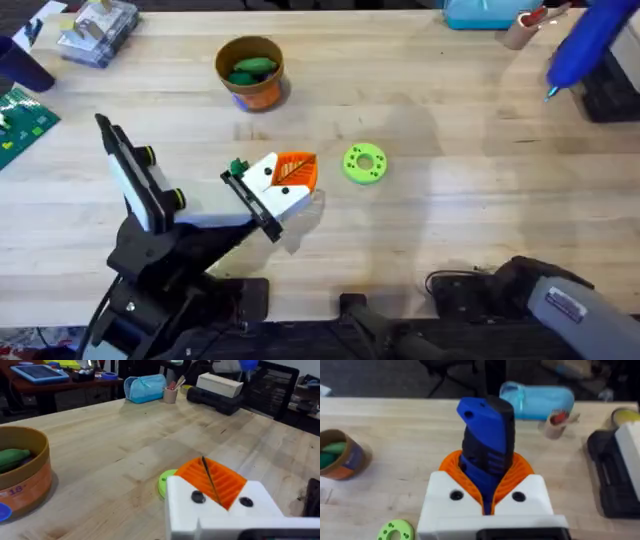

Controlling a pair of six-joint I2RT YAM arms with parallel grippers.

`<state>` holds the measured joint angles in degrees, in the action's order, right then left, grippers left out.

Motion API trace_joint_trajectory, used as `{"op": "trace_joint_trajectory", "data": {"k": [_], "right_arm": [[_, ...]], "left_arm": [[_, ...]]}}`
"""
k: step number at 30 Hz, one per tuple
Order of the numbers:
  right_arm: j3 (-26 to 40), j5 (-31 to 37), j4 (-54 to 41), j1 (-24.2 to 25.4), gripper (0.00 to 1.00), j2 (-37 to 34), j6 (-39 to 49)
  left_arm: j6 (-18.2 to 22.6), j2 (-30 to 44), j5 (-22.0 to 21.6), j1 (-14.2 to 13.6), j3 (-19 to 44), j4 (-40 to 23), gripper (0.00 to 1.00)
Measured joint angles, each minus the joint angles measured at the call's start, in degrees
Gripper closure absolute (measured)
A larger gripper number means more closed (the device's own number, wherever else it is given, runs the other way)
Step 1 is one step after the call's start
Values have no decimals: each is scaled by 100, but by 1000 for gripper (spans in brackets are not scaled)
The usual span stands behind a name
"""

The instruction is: Pick up the gripper from the table and insert it into the empty holder that is missing its gripper. Then pick up a screw, insert it into the mounting hole, and use the screwdriver to tighten it. Finally, clean up the table by picking up the vegetable and placing it into the bucket.

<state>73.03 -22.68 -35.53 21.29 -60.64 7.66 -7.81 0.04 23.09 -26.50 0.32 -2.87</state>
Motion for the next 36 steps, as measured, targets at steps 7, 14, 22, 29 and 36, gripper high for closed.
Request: {"op": "trace_joint_trajectory", "data": {"k": [7, 14, 22, 29, 36], "right_arm": [[-459, -424, 567, -140, 950, 866, -72], [-2206, -730, 2828, -853, 949, 1567, -1035], [-3147, -845, 4386, -2790, 948, 1264, -1829], [-3163, -881, 5920, -4448, 950, 394, -1973], [-2957, -1247, 6419, -5574, 949, -251, -2011]], "left_arm": [[0, -1, 0, 0, 0, 0, 986], [0, -1, 1, 0, 0, 0, 985], [0, -1, 1, 0, 0, 0, 986], [0, -1, -1, 0, 0, 0, 987], [0, -1, -2, 0, 0, 0, 987]]}}
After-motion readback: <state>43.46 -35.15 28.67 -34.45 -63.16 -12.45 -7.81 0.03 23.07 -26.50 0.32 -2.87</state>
